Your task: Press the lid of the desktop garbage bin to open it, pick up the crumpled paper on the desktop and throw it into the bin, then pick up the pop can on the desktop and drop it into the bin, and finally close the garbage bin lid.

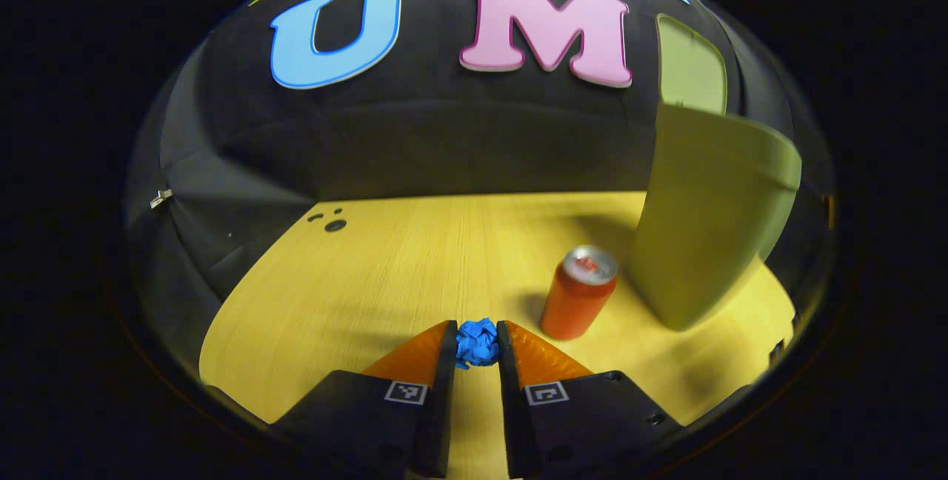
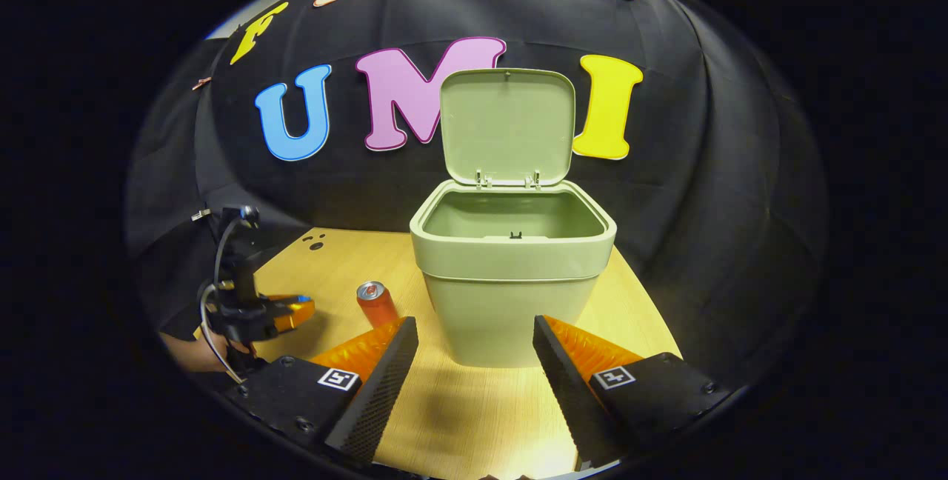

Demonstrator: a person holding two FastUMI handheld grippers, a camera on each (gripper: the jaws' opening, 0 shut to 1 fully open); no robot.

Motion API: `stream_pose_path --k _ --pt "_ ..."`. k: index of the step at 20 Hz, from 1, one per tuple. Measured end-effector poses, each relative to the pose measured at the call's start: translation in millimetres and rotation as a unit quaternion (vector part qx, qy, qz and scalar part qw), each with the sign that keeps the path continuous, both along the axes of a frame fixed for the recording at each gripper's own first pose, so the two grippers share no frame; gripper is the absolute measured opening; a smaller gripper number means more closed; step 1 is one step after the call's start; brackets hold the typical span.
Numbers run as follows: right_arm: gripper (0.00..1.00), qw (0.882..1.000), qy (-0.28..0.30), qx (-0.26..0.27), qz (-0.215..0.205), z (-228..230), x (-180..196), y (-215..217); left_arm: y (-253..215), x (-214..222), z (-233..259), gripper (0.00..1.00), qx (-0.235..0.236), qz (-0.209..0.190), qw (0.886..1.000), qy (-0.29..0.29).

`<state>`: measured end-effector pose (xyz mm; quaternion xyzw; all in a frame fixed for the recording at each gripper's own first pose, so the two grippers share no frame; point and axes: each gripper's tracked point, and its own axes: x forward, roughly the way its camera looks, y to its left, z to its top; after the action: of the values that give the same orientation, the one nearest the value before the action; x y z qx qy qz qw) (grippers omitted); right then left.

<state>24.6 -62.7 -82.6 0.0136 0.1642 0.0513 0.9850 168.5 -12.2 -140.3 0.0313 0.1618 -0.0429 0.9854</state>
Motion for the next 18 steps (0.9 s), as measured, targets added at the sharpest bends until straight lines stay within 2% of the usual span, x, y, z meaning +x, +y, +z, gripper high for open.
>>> stream_pose_path --k 5,9,13,18 --pt "0.98 1.0 -0.003 0.004 -0.008 -6.9 -3.1 -10.1 -52.9 9.8 113.0 0.33 -0.044 -0.056 0.994 -0.083" --pt "0.98 0.999 0.003 0.016 -0.034 -14.4 -7.3 -24.1 -123.4 19.3 179.6 0.33 -0.064 -0.133 0.981 -0.122" --pt "0.98 0.997 0.009 0.018 -0.068 -21.5 -11.6 -44.1 -206.0 17.4 202.9 0.33 -0.076 -0.221 0.963 -0.13" --pt "0.98 0.994 0.013 0.031 -0.101 -27.6 -15.4 -65.4 -280.1 15.0 186.2 0.33 -0.078 -0.295 0.946 -0.11"
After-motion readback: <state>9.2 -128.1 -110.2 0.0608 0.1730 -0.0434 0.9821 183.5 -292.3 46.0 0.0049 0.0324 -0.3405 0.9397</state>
